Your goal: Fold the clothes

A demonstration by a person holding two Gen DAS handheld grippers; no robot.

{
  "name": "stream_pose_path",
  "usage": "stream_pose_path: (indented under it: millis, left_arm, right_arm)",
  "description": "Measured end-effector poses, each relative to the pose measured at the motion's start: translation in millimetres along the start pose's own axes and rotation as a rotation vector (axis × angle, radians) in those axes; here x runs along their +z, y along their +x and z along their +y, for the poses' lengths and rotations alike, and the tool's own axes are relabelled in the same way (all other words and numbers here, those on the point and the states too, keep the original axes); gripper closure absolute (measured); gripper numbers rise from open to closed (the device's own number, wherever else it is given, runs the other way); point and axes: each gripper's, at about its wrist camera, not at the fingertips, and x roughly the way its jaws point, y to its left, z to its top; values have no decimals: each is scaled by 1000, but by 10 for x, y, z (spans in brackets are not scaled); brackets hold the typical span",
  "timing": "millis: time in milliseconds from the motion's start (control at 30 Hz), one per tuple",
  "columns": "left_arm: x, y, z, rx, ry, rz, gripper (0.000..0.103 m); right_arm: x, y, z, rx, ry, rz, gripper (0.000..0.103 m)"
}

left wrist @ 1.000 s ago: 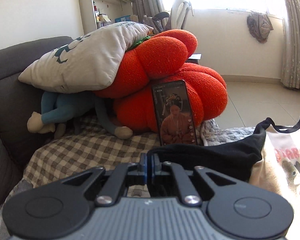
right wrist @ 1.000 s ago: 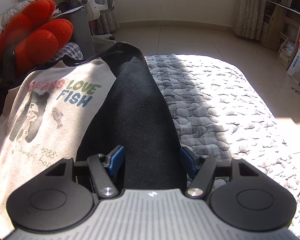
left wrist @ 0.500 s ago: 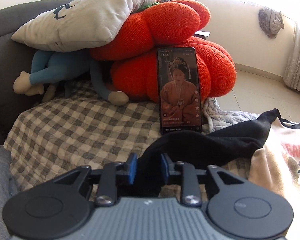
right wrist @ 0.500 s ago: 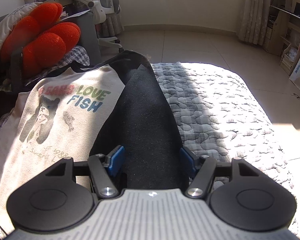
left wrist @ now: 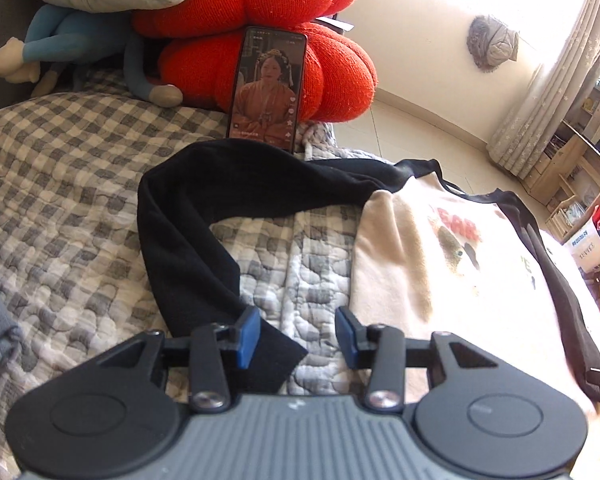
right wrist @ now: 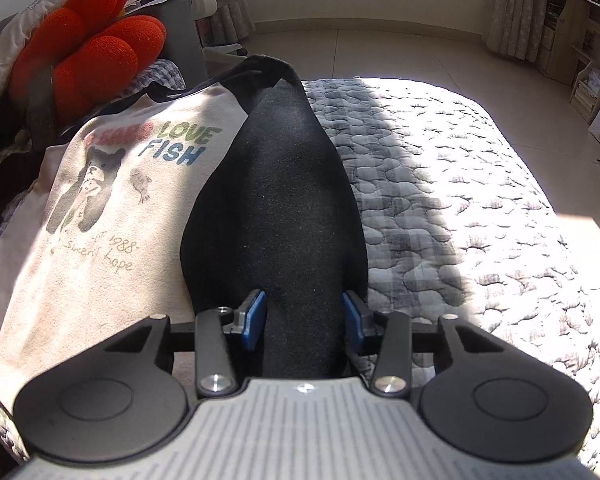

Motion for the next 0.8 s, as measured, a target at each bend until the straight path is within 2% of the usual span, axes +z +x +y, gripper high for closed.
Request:
stream_pose_path:
  millis: [33, 100, 233, 333, 467, 567, 667, 800]
  left_arm:
    - [-29, -21, -9, -7, -6, 2, 61]
    - [-80, -59, -19, -22, -19, 10, 61]
    - [-172, -111, -22, -51, -38, 29, 60]
    - [-210, -125, -9, -57, -46, 43, 60]
    - [-239, -153, 18, -69, -49, 56, 60]
    - [-249, -167, 26, -75, -41, 64, 60]
    - [-262, -172, 27, -80, -30, 77, 60]
    - [-287, -182, 30, -90, -21, 95, 60]
  right_arm:
    - [20, -17, -3, -12, -7, -4, 91]
    - [65, -52, -10, -44, -26, -15, 97]
    - [151, -99, -91, -120, -48, -39, 98]
    - [235, -128, -172, -210, -76, -77, 98]
    - [430, -150, -378, -332, -92, -127, 98]
    - [582, -140, -564, -386, -67, -147, 98]
    - [667, -92, -747, -405, -24, -147, 98]
    - [638, -62, -870, -378, 42, -140, 96]
